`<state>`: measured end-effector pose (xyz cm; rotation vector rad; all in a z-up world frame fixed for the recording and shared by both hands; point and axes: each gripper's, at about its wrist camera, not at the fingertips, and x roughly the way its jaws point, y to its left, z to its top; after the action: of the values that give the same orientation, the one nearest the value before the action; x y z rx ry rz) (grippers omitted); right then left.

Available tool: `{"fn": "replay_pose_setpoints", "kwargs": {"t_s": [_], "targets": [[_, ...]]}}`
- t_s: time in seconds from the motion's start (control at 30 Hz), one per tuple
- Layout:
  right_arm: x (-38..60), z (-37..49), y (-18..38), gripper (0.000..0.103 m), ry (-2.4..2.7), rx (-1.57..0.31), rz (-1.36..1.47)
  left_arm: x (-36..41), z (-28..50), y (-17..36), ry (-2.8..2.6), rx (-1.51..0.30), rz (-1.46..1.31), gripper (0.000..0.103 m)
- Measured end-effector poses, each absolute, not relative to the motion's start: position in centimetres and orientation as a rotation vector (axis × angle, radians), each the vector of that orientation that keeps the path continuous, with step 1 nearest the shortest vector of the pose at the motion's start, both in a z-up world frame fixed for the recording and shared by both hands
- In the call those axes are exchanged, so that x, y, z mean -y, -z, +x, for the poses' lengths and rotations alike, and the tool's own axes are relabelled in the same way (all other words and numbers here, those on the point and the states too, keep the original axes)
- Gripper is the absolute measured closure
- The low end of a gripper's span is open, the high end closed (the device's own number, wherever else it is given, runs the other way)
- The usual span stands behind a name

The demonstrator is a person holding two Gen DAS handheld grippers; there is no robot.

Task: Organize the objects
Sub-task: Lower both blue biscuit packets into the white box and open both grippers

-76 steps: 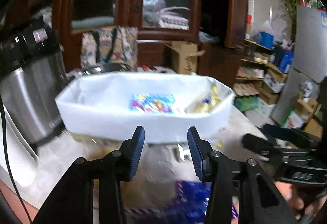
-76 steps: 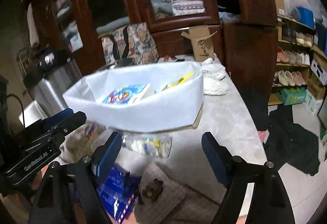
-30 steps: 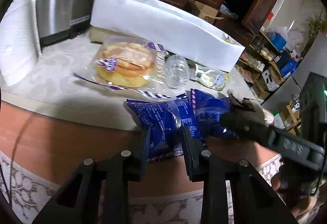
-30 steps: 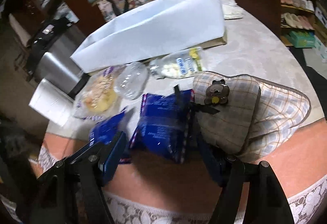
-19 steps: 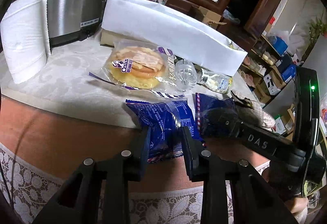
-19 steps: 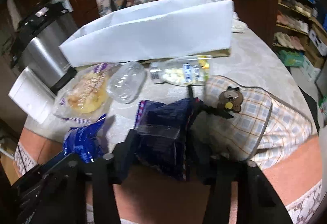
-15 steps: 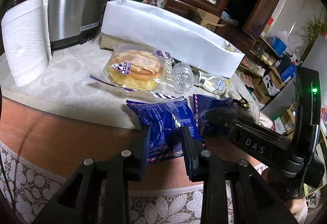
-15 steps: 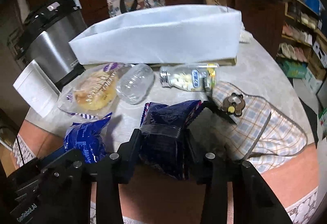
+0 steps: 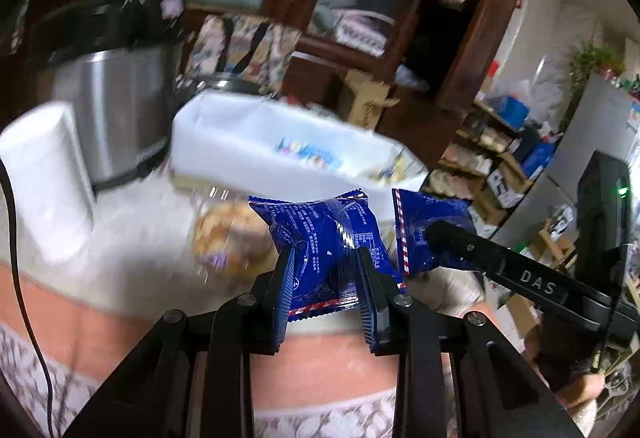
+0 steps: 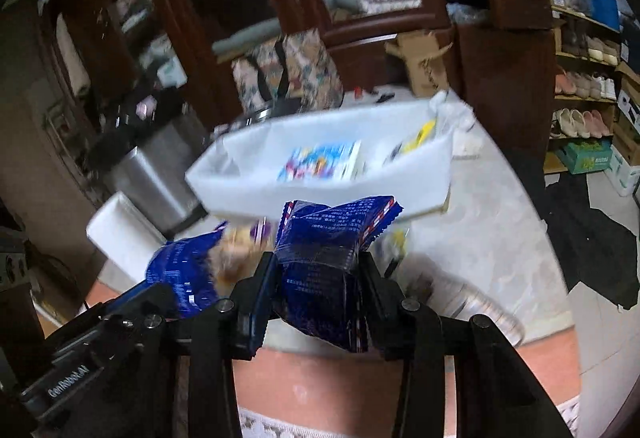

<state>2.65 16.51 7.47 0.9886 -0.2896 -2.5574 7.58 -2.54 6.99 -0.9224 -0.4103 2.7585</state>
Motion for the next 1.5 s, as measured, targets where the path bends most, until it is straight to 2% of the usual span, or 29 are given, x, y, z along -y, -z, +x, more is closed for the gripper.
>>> {"fn": "replay_pose_setpoints", "kwargs": {"t_s": [0.3,0.53,0.63,0.73,1.1,1.27,1.5], "targets": [[-18.5,-5.0,-12.9,0.064,2.622,0.351,0.947,1.0,-1.7,-11.3,-2.756,0.345,-0.914,0.074],[-16.8,-11.9,-9.4,0.064,2.705,0.198,1.097,-1.6,-9.9,-8.6,-2.760,0.339,-1.050,0.074],[-17.3,-13.6,-7.5,0.064,2.732,0.150,1.154,-2.2,-10.6,-7.1,-2.754,0.283,-1.077,0.074],[-17.6,-14.3,-6.4,0.064,2.675,0.186,1.190,-2.5,-11.4,-5.5,-2.751,0.267,-1.144,0.074],[-15.2,-13.4,-5.9,0.064,2.714,0.045,1.151,-1.6,-11.9,-4.2,-2.750,0.317,-1.142,0.072],[-15.4,-13.7,-5.3,0.063,2.714,0.069,1.176,-1.2,-12.1,-4.0,-2.733,0.366,-1.127,0.071],[-15.7,-13.3,-5.8,0.061,2.730,0.094,1.143,-1.7,-11.9,-4.0,-2.724,0.346,-1.116,0.071]]}}
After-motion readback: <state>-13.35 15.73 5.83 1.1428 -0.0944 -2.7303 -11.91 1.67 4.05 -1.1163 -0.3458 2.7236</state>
